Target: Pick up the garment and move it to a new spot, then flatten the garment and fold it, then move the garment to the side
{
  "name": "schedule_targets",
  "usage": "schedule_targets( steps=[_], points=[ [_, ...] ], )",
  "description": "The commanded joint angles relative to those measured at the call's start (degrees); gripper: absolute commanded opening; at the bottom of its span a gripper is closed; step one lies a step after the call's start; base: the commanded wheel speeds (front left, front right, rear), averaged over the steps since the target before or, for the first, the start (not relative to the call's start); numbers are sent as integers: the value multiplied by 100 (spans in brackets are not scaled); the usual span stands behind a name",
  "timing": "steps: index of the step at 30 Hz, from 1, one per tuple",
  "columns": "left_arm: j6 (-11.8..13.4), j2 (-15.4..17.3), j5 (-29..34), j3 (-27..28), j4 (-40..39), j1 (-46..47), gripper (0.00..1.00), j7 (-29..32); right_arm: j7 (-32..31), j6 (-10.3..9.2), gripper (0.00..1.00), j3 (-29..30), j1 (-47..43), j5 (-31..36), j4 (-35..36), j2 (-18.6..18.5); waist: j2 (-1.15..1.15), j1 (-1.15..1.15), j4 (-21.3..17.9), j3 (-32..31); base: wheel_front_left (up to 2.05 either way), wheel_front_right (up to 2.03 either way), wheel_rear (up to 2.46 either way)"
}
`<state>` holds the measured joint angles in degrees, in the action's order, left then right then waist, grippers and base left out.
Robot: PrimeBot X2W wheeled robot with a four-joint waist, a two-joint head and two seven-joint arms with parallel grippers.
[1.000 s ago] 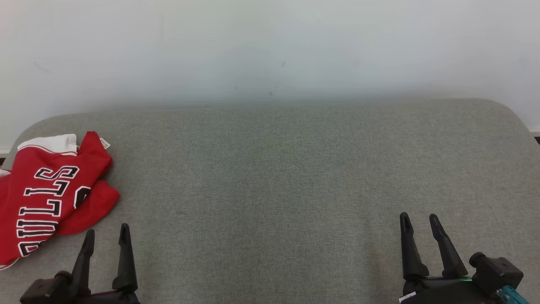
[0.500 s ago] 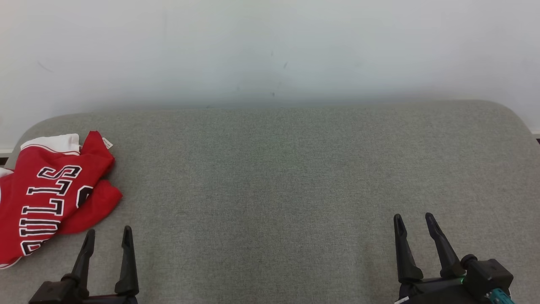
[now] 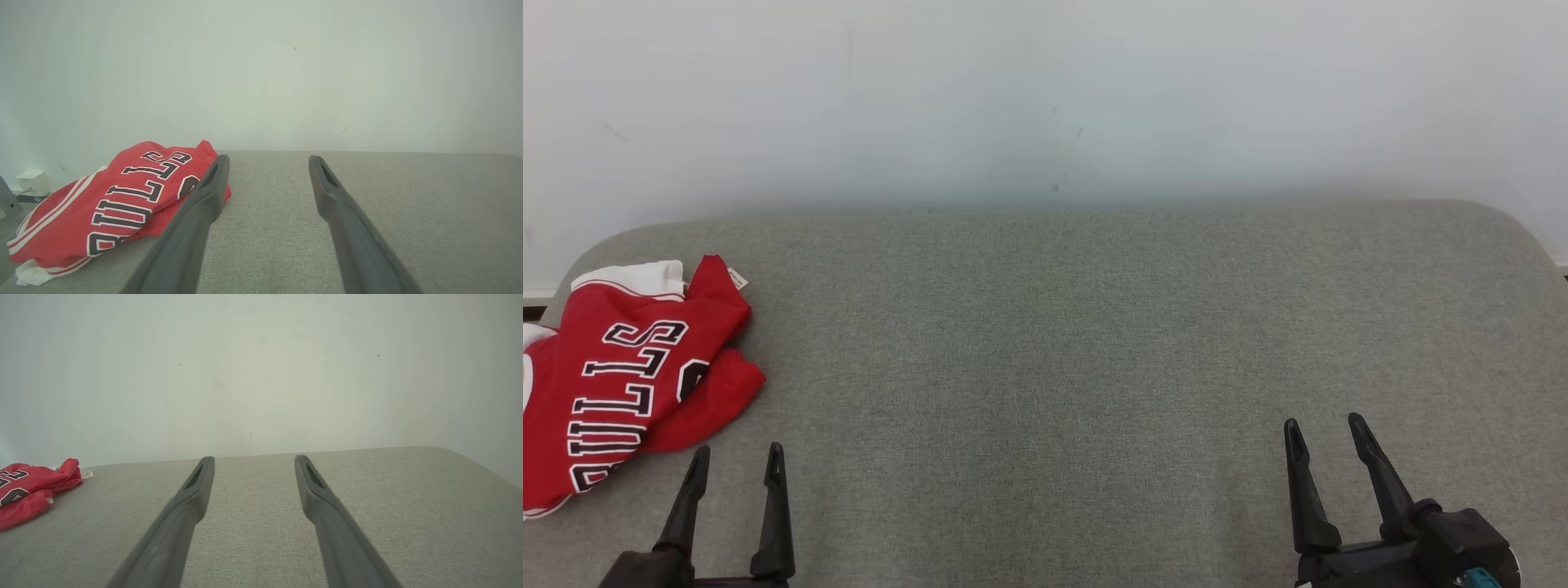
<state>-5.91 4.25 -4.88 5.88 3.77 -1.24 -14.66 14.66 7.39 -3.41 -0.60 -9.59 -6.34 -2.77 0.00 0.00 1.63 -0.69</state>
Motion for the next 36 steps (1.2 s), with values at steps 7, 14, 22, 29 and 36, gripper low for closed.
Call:
schedule_targets(
  steps=[7,14,22,29,36],
  points=[
    [-41,8,43,19,35,-56,100,-52,52,19,100,113,-120,-53,19,-19,0,0,-3,-1,0,0,0],
    [-54,-16,-33,18,71,-69,100,-52,51,19,100,147,-122,-157,-38,-18,0,0,4,-6,0,0,0],
    [-75,-16,-111,24,177,-73,100,-52,51,19,100,97,-123,-241,-133,-18,0,0,7,-28,0,0,0],
    [-37,-8,-174,20,365,-14,100,-19,51,19,100,70,-118,-267,-216,-18,0,0,15,-53,0,0,0],
    [41,41,-203,40,359,-4,100,10,51,19,100,46,-101,-277,-316,-18,0,0,36,-61,0,0,0]
  ],
)
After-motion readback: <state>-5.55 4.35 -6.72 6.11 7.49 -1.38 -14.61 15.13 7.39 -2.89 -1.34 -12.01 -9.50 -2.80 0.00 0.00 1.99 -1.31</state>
